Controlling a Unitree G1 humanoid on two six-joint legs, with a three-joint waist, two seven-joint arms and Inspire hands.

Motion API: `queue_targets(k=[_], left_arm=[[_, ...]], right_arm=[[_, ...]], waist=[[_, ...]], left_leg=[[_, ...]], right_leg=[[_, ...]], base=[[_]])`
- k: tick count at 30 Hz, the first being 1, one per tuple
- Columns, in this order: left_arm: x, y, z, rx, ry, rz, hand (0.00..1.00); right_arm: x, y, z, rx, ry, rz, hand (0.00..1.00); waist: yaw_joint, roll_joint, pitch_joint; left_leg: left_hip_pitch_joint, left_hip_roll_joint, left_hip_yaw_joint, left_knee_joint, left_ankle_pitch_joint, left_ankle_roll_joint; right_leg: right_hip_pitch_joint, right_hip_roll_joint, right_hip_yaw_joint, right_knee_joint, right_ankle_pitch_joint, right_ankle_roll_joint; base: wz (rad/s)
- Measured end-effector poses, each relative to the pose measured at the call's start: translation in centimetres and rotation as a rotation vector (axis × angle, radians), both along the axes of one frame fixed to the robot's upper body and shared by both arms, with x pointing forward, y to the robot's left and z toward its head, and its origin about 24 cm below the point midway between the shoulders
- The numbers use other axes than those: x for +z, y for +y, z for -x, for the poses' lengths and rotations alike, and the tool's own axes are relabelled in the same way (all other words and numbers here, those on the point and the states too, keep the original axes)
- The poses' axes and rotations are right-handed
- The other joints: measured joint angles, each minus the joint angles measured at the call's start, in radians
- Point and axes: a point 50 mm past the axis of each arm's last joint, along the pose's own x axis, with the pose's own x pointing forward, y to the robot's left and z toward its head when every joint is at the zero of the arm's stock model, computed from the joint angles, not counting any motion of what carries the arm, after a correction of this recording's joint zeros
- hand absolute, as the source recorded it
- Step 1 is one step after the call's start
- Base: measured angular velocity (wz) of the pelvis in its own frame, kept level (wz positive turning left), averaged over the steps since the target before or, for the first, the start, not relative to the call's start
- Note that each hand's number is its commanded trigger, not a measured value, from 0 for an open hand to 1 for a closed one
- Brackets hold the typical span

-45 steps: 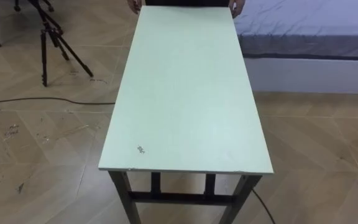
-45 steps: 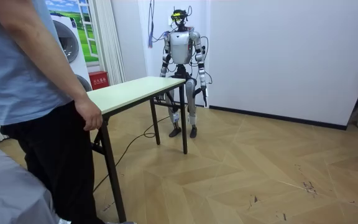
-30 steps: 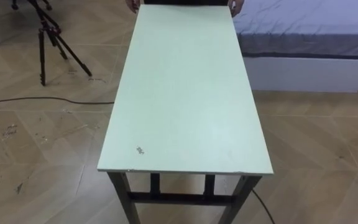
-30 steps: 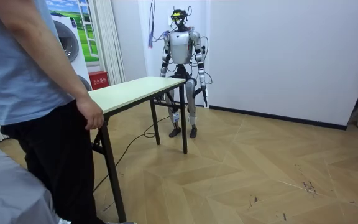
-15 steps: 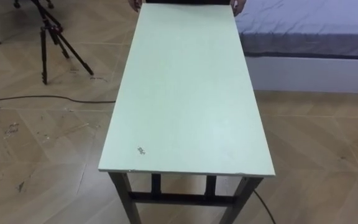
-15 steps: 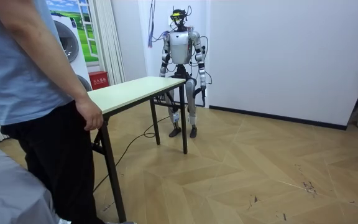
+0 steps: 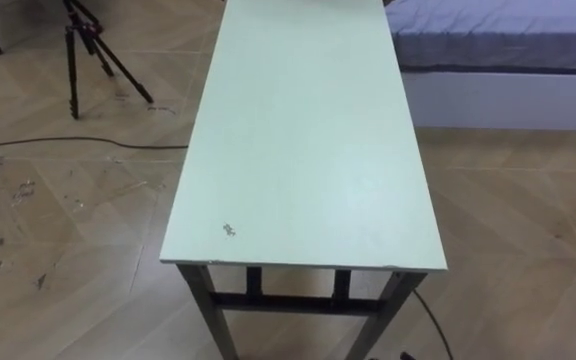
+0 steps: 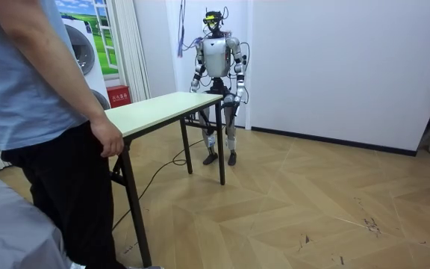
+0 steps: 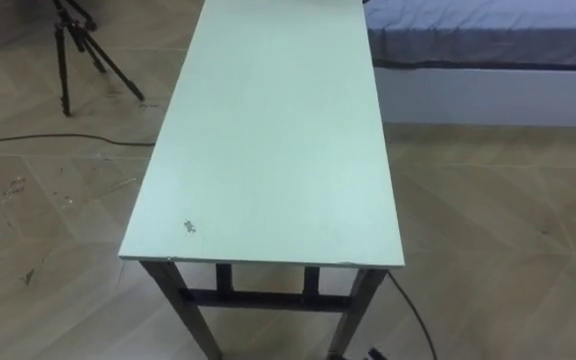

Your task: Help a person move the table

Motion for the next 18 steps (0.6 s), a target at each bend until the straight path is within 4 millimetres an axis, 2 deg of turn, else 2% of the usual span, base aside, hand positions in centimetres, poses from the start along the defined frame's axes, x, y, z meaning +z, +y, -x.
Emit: queue_targets(k=[3,6,10,15,18], left_arm=[[0.9,-1.2,-1.3,0.019,-0.083,0.097,0.00],[1.9,-2.9,-2.1,0.026,-0.150,0.195,0.00],[3.0,-4.6,-2.8,0.045,-0.191,0.323,0.00],[3.9,-5.9,-4.0,0.013,-0.235,0.396,0.00],[4.6,-6.2,-4.6,0.023,-0.266,0.433,0.00]], right_arm=[[0.7,1.7,-1.1,-0.004,-0.076,-0.092,0.00],[1.4,2.5,-1.7,-0.045,-0.110,-0.178,0.00],[3.1,3.5,-3.5,-0.122,-0.210,-0.314,0.00],[4.4,4.8,-4.6,-0.105,-0.269,-0.393,0.00],[4.8,5.3,-5.0,-0.083,-0.289,-0.409,0.00]], waist=[[-0.002,0.001,-0.0007],[-0.004,0.004,-0.0007],[-0.008,0.006,-0.0008],[-0.009,0.008,0.0002],[-0.011,0.011,0.0039]], left_leg=[[0.007,0.008,0.012,0.001,0.000,0.000],[0.006,0.007,0.018,0.001,0.000,0.000],[0.006,0.006,0.020,0.003,0.000,0.000],[0.020,0.008,0.021,0.003,0.000,0.000],[0.019,0.006,0.021,0.003,0.000,0.000]], right_leg=[[0.002,-0.002,0.007,0.005,0.001,-0.001],[-0.004,-0.001,0.015,0.010,0.001,-0.001],[-0.012,0.000,0.024,0.020,0.001,-0.002],[0.002,-0.001,0.024,0.020,0.002,-0.004],[0.001,-0.001,0.024,0.016,0.002,-0.004]], base=[[-0.11],[-0.08],[-0.06],[0.01],[0.00]])
